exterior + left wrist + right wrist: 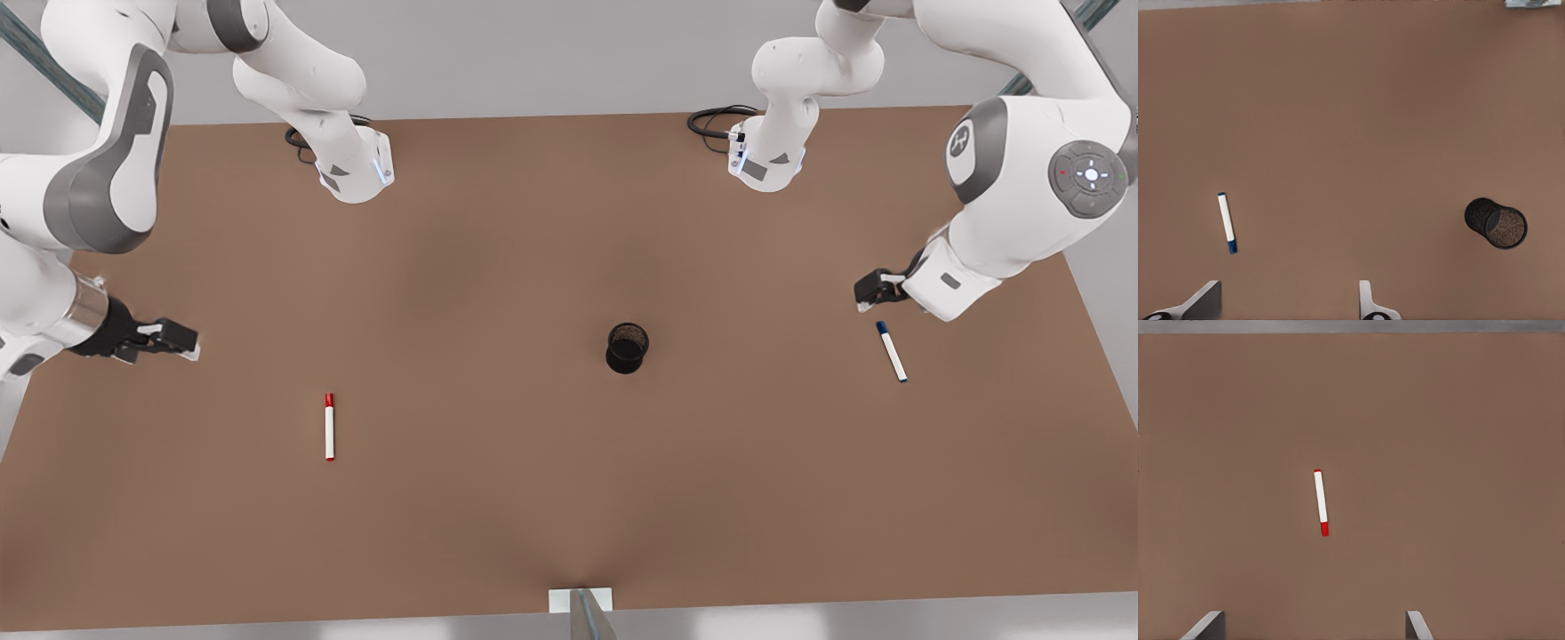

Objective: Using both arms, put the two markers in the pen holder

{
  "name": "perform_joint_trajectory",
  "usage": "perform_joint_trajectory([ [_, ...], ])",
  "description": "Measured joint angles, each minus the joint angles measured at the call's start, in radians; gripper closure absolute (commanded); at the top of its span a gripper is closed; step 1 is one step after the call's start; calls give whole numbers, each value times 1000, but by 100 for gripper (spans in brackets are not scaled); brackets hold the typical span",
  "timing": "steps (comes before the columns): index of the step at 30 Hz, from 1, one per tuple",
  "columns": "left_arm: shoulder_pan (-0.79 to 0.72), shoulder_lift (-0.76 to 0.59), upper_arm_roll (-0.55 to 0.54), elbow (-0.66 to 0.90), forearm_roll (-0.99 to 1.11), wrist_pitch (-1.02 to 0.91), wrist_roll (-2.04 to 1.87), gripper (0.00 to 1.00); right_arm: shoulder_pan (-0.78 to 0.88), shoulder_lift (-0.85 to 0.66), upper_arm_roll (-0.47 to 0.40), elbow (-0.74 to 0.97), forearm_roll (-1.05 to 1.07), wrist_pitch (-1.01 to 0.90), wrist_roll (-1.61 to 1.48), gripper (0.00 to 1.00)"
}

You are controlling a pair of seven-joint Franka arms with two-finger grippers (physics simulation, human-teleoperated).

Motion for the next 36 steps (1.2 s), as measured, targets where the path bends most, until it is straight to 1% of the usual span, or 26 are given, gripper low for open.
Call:
perform_joint_trajectory([
  [2, 0, 14, 1, -1, 1, 17, 6, 0, 1, 4, 2, 6, 0, 6, -7, 0],
  [4, 3, 50, 46, -14, 0, 53, 10, 0, 4, 19, 4, 7, 0, 20, -12, 0],
  [6, 38, 79, 122, -103, -12, 123, 16, 0, 6, 92, 20, 6, 1, 64, -18, 0],
  [8, 65, 91, 194, -234, -53, 230, 32, 0, 19, 197, 46, 6, 0, 129, -22, 0],
  [10, 71, 106, 221, -347, -80, 350, 50, 0, 43, 321, 54, 5, -8, 221, -26, 0],
  [13, 81, 131, 254, -456, -101, 510, 83, 0, 52, 438, 55, -2, -34, 358, -31, 0],
  [16, 93, 143, 272, -527, -127, 630, 120, 0, 73, 452, 56, -74, -49, 449, -31, 0],
  [21, 122, 218, 279, -544, -177, 770, 194, 0, 60, 395, 56, -283, -64, 560, -21, 0],
  [22, 133, 233, 279, -545, -180, 791, 210, 3, 56, 390, 56, -309, -65, 581, -20, 0],
  [23, 141, 247, 279, -545, -183, 810, 227, 12, 54, 392, 56, -323, -66, 602, -18, 0],
  [25, 147, 266, 279, -554, -187, 838, 259, 16, 52, 409, 55, -330, -66, 644, -14, 0],
  [27, 154, 286, 279, -562, -189, 859, 290, 16, 52, 426, 53, -327, -67, 681, -8, 0],
  [28, 158, 297, 279, -564, -190, 867, 304, 19, 51, 437, 53, -325, -67, 696, -5, 0],
  [30, 161, 314, 279, -566, -190, 879, 330, 20, 50, 456, 53, -326, -68, 718, -1, 12],
  [33, 172, 342, 282, -572, -187, 892, 365, 22, 49, 479, 51, -336, -69, 752, 5, 16],
  [34, 174, 350, 282, -572, -187, 895, 376, 25, 47, 482, 51, -344, -69, 764, 6, 19],
  [35, 175, 356, 282, -573, -187, 898, 385, 25, 46, 484, 51, -350, -69, 775, 8, 22],
  [36, 176, 361, 282, -574, -187, 900, 394, 25, 48, 485, 51, -353, -69, 783, 9, 27],
])
